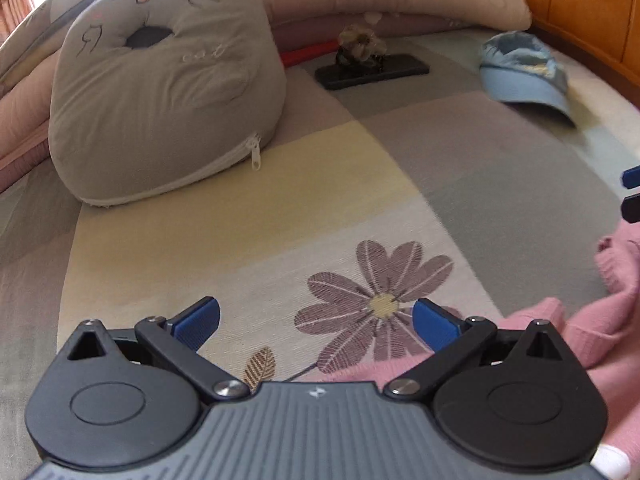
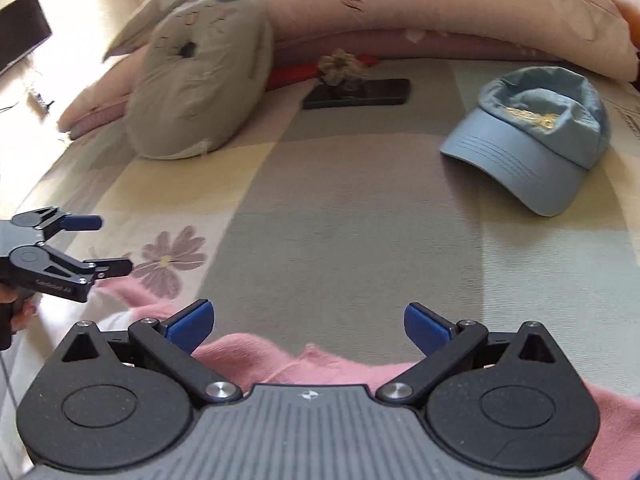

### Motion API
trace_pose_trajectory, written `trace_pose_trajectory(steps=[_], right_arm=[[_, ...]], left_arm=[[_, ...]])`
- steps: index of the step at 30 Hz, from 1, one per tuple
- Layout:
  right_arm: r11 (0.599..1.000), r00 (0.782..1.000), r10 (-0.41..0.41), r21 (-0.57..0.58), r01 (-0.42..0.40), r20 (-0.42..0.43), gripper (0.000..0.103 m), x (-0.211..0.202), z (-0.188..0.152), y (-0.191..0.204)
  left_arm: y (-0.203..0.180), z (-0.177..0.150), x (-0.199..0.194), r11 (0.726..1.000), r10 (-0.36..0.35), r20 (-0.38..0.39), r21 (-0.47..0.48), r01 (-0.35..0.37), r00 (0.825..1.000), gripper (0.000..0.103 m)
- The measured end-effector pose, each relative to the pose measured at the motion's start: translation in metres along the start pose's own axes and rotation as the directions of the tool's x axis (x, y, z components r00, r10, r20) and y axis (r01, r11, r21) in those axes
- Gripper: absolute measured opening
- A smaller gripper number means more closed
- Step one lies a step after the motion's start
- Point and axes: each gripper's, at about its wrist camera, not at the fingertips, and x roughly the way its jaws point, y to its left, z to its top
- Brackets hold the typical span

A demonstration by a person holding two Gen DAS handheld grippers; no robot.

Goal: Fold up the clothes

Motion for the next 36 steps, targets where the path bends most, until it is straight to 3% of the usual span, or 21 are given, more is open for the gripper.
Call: trace_pose_trajectory(steps=[2, 4, 7, 11, 17, 22, 25, 28, 34, 36], right_arm=[[0.995, 0.994, -0.091, 0.025, 0.092, -0.06, 0.103, 0.018, 0.002, -0.01], [0.994, 0.983, -0.11, -0.001, 0.111, -0.144, 0.103, 0.032, -0.006, -0.014], [0.989, 0.98, -0.107, -0.119, 0.088, -0.169, 0.103, 0.025, -0.027, -0.003], [0.985, 0.98, -0.077, -0.167, 0.046, -0.182, 0.103, -0.005, -0.057, 0.004], [0.953, 0.981, -0.102, -0.298, 0.048, -0.167, 0.103, -0.046, -0.104, 0.025], [0.946, 0.981, -0.094, -0.321, 0.036, -0.167, 0.103, -0.065, -0.111, 0.032], [0.959, 0.991, -0.022, -0.282, -0.017, -0.135, 0.103, -0.076, -0.099, 0.033], [0.965, 0.994, 0.04, -0.254, -0.064, -0.099, 0.103, -0.079, -0.087, 0.037], [0.961, 0.99, 0.124, -0.24, -0.135, -0.06, 0.103, -0.067, -0.069, 0.048], [0.958, 0.988, 0.149, -0.24, -0.155, -0.042, 0.103, -0.064, -0.061, 0.049]], left_arm=[[0.0, -0.005, 0.004, 1.0, 0.003, -0.029, 0.004, -0.003, 1.0, 0.1], [0.0, -0.011, 0.008, 1.0, 0.006, -0.058, 0.009, -0.006, 0.998, 0.1], [0.0, -0.019, 0.014, 1.0, 0.011, -0.102, 0.016, -0.009, 0.995, 0.1], [0.002, -0.035, 0.013, 1.0, 0.009, -0.149, 0.006, -0.008, 0.989, 0.1], [0.01, -0.072, -0.024, 0.996, -0.026, -0.1, -0.091, 0.017, 0.995, 0.1], [0.01, -0.063, -0.046, 0.994, -0.028, -0.028, -0.111, 0.025, 0.999, 0.1], [0.008, -0.048, -0.063, 0.986, -0.103, 0.049, -0.129, 0.109, 0.993, 0.1], [-0.003, -0.032, -0.065, 0.968, -0.201, 0.087, -0.131, 0.212, 0.976, 0.1], [-0.043, -0.021, -0.036, 0.922, -0.373, 0.068, -0.083, 0.378, 0.925, 0.1], [-0.049, -0.03, -0.022, 0.911, -0.399, 0.026, -0.099, 0.399, 0.917, 0.1]])
